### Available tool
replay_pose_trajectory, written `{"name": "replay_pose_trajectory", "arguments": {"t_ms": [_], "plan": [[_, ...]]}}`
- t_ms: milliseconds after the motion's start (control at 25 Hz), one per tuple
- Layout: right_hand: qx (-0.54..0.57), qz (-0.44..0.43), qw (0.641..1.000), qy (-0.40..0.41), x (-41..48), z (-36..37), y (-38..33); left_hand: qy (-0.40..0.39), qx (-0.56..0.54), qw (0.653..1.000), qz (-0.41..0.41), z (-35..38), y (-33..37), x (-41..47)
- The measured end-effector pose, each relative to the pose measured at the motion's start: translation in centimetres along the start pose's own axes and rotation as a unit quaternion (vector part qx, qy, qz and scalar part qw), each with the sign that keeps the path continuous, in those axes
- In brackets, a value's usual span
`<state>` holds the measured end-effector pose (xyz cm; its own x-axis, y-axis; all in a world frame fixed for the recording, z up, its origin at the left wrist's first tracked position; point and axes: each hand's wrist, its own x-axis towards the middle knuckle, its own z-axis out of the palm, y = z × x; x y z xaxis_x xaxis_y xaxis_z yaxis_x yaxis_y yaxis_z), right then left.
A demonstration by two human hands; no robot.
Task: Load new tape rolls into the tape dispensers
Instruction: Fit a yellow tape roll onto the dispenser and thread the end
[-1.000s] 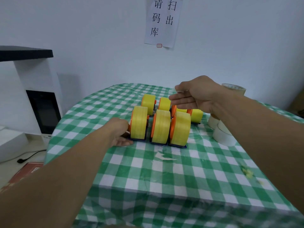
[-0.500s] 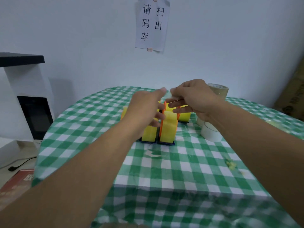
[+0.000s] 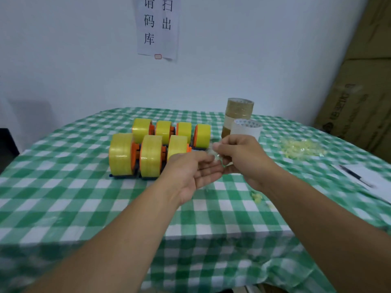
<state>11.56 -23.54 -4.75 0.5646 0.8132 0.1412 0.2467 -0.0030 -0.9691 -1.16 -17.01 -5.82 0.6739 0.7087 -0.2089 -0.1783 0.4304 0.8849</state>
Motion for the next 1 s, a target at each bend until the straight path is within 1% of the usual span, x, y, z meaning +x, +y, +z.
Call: {"name": "replay_pose_trajectory", "arguments": {"t_ms": [120,200,320,400,480,720,840,920,1000], "plan": [[0.002,-0.007,1.0,-0.002,0.1,-1.2,1.8,-0.015,0.007,1.0,-0.003,0.3,-1.2,0.7],[-0.021,-0.038,0.999,0.011,0.2,-1.5,2.7,-0.033,-0.013,0.999,-0.008,0.7,-1.9,1.0],[-0.084,-0.097,0.991,0.032,0.1,-1.6,3.2,-0.051,-0.058,0.997,-0.015,1.1,-2.7,1.5],[-0.103,-0.126,0.986,0.025,0.1,-1.9,3.2,-0.053,-0.067,0.996,-0.011,1.3,-2.8,1.8],[-0.115,-0.142,0.983,0.01,0.2,-2.3,3.3,-0.05,-0.062,0.997,-0.013,1.3,-2.6,2.0],[-0.142,-0.158,0.976,-0.044,0.2,-3.4,2.8,-0.053,-0.06,0.996,-0.036,1.0,-1.9,1.8],[-0.207,-0.172,0.959,-0.089,0.2,-3.9,2.4,-0.039,-0.079,0.995,-0.039,0.8,-1.7,1.7],[-0.24,-0.147,0.95,-0.137,0.0,-4.3,2.2,-0.025,-0.088,0.995,-0.036,0.5,-1.7,1.7],[-0.229,-0.132,0.953,-0.146,-0.2,-4.5,2.0,-0.026,-0.069,0.997,-0.033,0.3,-1.8,1.5]]}}
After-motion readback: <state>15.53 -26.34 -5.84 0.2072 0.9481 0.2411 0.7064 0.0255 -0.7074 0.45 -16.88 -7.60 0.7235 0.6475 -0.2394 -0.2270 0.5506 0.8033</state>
